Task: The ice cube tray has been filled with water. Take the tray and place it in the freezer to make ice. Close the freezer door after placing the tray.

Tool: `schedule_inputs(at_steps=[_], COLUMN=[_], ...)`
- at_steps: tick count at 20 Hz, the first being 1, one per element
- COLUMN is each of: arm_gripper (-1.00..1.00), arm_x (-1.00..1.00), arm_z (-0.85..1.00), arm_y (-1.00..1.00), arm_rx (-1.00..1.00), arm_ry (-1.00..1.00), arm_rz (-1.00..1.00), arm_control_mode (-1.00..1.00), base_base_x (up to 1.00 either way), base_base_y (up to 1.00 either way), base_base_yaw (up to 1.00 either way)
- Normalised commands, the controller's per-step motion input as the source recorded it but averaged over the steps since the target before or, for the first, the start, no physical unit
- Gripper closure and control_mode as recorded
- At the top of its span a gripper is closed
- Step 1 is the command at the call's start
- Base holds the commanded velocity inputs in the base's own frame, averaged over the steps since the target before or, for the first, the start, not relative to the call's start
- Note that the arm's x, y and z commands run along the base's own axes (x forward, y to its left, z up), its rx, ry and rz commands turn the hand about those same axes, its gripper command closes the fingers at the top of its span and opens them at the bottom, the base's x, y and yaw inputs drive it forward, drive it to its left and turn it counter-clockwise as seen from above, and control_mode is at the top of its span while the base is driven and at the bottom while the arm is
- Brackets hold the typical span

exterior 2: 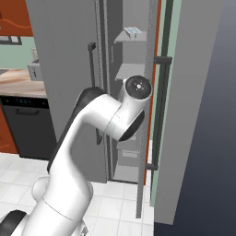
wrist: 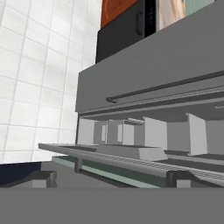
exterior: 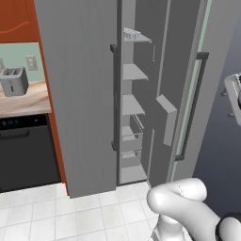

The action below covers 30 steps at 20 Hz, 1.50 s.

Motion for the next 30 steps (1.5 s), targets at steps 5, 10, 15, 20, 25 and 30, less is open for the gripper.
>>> schedule_inputs(at_steps=[5, 10, 15, 20, 25, 30], arm_gripper=[-1.0, -1.0, -1.0, -1.0, -1.0, -1.0], arm_x=[0.03, 0.01, 0.29, 0.36, 0.18, 0.0], arm_z=[-0.01, -0.02, -0.19, -0.1, 0.0, 0.14], arm_y=[-0.13, -0.13, -0.01, 0.0, -0.12, -0.28], arm_rx=[0.0, 0.0, 0.0, 0.0, 0.0, 0.01], arm_ry=[-0.05, -0.08, -0.14, -0.17, -0.09, 0.0], arm_rz=[0.13, 0.01, 0.0, 0.0, 0.0, 0.0], arm_control_mode=[-1.0, -1.0, -1.0, -1.0, -1.0, -1.0], base_base_x=[0.0, 0.0, 0.0, 0.0, 0.0, 0.0], base_base_y=[0.0, 0.0, 0.0, 0.0, 0.0, 0.0], base_base_yaw=[0.0, 0.0, 0.0, 0.0, 0.0, 0.0])
